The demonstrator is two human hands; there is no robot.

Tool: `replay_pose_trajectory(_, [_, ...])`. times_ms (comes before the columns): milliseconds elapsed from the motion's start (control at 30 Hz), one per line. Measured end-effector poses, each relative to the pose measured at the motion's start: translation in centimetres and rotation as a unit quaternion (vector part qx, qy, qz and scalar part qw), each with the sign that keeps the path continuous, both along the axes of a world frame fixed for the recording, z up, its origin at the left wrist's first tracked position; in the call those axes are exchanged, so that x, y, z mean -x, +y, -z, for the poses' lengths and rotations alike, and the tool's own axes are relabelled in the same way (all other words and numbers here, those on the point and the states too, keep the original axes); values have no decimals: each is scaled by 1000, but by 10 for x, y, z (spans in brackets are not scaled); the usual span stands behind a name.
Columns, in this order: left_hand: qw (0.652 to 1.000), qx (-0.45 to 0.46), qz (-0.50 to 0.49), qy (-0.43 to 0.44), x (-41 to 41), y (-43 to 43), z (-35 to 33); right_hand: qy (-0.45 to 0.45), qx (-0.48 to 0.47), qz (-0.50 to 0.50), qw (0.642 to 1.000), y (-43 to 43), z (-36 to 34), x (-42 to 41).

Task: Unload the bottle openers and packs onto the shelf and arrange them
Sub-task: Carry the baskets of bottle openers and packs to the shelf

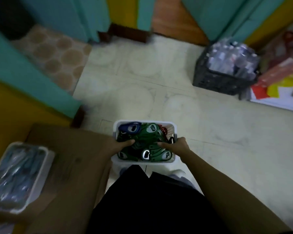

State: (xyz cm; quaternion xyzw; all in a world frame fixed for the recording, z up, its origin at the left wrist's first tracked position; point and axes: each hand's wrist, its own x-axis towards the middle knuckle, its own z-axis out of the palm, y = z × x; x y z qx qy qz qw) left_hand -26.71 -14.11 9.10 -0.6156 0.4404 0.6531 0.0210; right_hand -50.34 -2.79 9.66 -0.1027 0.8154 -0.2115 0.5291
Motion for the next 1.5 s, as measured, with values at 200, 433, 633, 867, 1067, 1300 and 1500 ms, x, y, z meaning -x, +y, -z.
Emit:
replay_pose_trajectory(200, [956, 76, 250, -132, 171, 41, -14, -52, 23, 173, 983, 120, -8, 123])
replay_pose_trajectory(433, [908, 74, 399, -101, 360, 124, -25, -18, 22, 294, 955, 246, -23, 242])
replay_pose_trajectory(633, [865, 89, 487, -83, 493, 162, -31, 1, 24, 410, 912, 305, -21, 316])
replay_pose_trajectory(867, [805, 97, 581, -71, 668, 167, -12, 5, 21, 544, 839, 315, -3, 427])
replay_pose_trajectory(1067, [758, 89, 643, -61, 827, 168, -8, 14, 29, 613, 789, 314, -1, 535])
replay_pose_trajectory(1300, [685, 149, 711, -46, 983, 201, -27, 45, 39, 680, 731, 326, -8, 634])
replay_pose_trajectory(1500, [677, 178, 713, -45, 1094, 253, -19, 35, 50, 699, 712, 374, -2, 738])
